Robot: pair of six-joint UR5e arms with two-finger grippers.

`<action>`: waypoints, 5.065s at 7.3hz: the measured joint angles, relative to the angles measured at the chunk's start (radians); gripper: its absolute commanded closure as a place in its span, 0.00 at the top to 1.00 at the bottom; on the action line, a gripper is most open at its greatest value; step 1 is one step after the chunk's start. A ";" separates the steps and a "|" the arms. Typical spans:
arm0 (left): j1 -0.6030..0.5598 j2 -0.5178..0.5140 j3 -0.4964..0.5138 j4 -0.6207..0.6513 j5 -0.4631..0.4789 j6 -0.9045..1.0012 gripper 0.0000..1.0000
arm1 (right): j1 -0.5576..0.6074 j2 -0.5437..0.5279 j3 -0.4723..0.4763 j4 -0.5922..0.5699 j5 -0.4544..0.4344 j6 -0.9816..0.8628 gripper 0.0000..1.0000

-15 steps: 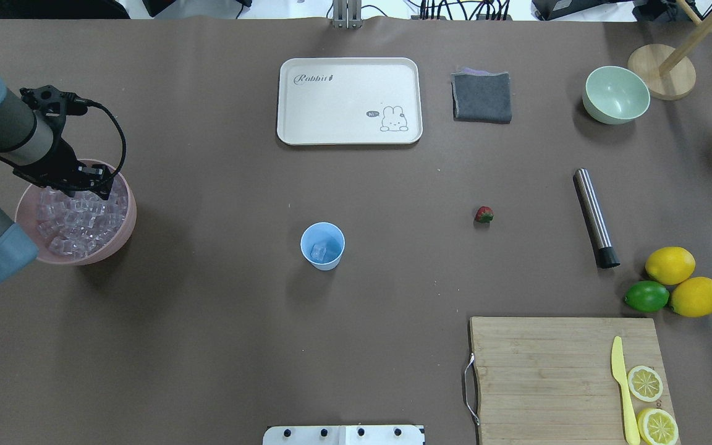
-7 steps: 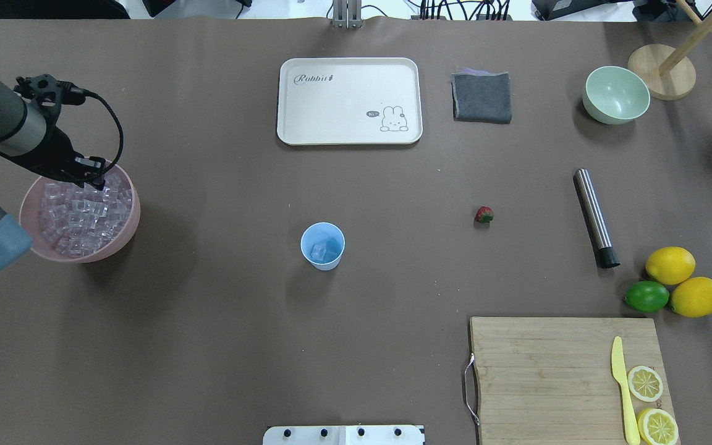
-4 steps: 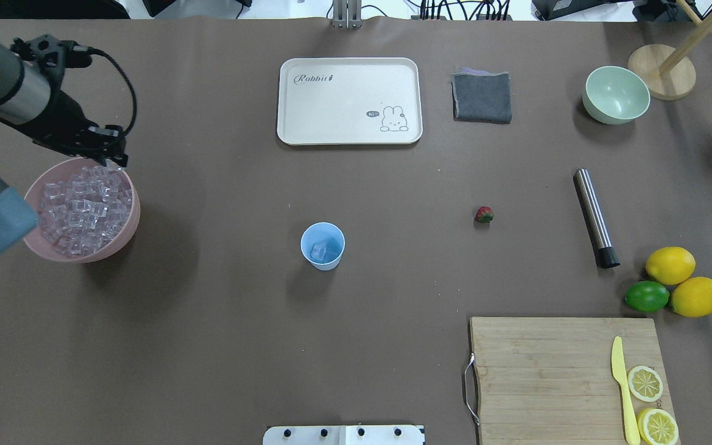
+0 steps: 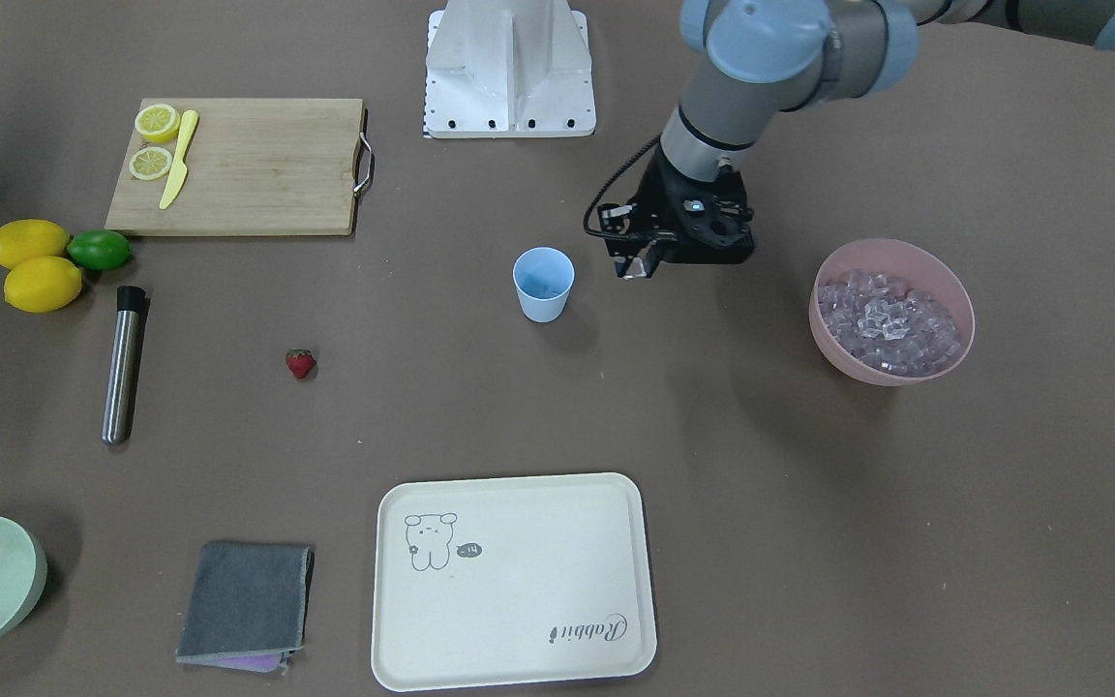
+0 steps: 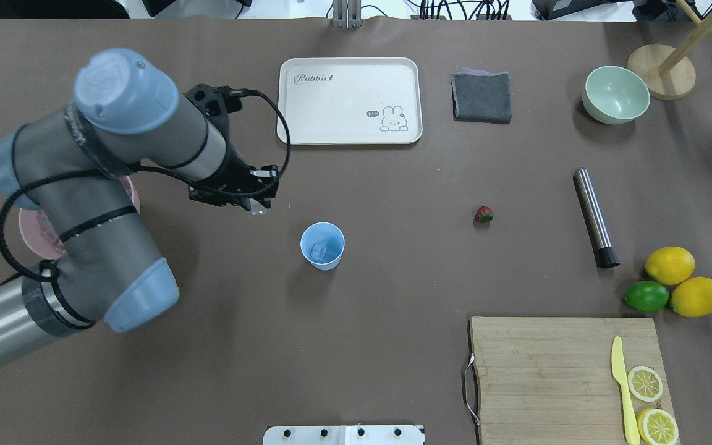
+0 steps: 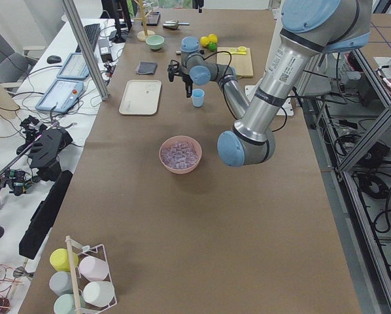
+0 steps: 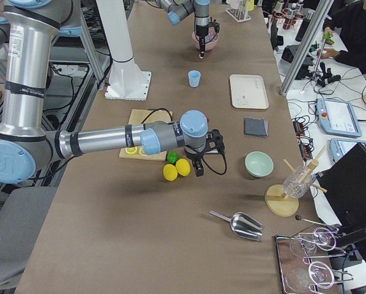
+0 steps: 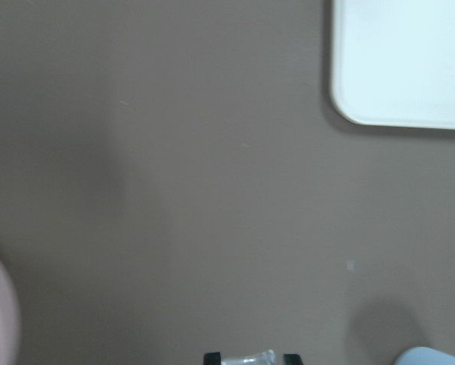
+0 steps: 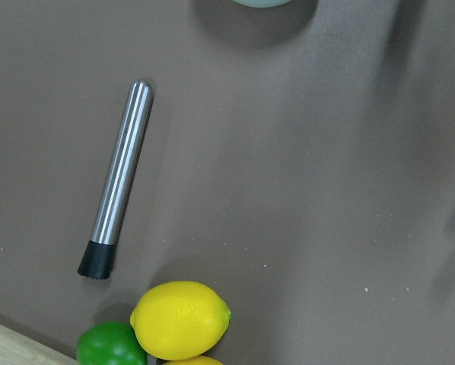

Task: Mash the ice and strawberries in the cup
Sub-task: 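Carry the ice to the cup with the left gripper while the right arm reaches out, then grasp the strawberry with the right gripper while the left gripper withdraws toward the bowl, then carry the strawberry with the right gripper and drop it into the cup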

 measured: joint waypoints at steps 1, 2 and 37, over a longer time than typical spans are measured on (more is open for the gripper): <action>0.059 -0.039 0.019 0.003 0.059 -0.028 0.00 | -0.011 0.023 0.000 0.000 0.000 0.021 1.00; 0.090 -0.062 0.039 0.001 0.093 -0.039 0.00 | -0.022 0.044 0.000 0.000 0.000 0.041 1.00; -0.508 0.538 -0.097 0.000 -0.298 0.887 0.96 | -0.991 0.959 -0.273 0.004 -0.789 1.221 1.00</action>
